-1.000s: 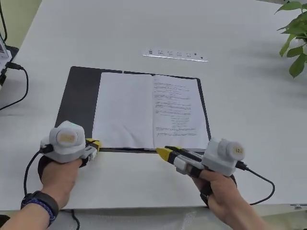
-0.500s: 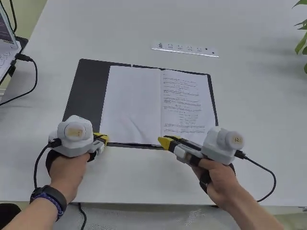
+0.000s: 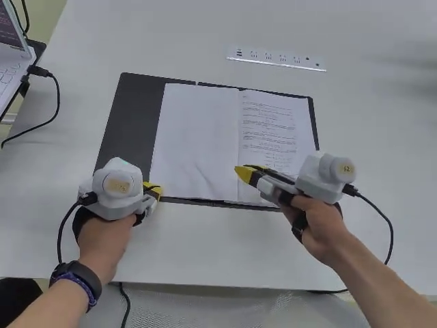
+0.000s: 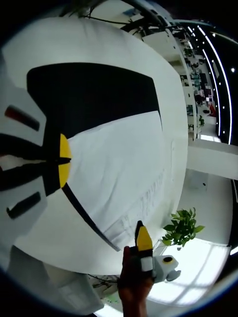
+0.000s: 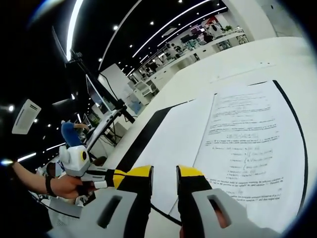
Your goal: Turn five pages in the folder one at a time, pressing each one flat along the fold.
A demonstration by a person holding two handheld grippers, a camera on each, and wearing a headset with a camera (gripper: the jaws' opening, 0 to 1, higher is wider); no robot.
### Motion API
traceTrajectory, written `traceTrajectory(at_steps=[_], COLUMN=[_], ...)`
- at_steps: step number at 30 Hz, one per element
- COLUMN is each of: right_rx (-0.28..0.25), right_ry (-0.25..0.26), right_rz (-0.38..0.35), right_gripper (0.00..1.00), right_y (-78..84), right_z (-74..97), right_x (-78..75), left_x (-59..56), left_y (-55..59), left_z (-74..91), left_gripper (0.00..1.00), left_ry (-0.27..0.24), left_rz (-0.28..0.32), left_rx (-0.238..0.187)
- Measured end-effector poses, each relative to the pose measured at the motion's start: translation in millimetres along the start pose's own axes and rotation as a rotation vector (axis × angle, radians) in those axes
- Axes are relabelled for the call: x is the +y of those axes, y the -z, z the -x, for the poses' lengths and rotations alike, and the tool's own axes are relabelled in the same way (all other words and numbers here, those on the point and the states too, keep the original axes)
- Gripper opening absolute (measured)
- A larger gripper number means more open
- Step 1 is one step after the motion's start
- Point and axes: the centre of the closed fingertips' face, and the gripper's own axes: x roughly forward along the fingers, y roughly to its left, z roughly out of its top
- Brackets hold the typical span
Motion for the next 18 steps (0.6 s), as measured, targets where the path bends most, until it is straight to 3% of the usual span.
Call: traceTrajectory(at_steps=[10, 18], right_rx=[-0.019, -0.057], right_ry=[0.012, 0.032], right_rz=[-0.012, -0.062], right_gripper=[0.17, 0.15], right_y=[-21.8, -32.2], right_z=[-24.0, -46.5], right_x=[-22.2, -34.9], left_x=[1.1, 4.4], left_y=[-0.2, 2.0], left_z=[-2.0, -5.3], left_gripper=[0.0, 0.0], left_ry=[0.001, -0.006], left_rz=[-0.022, -0.047], left_rx=[0.02, 0.033])
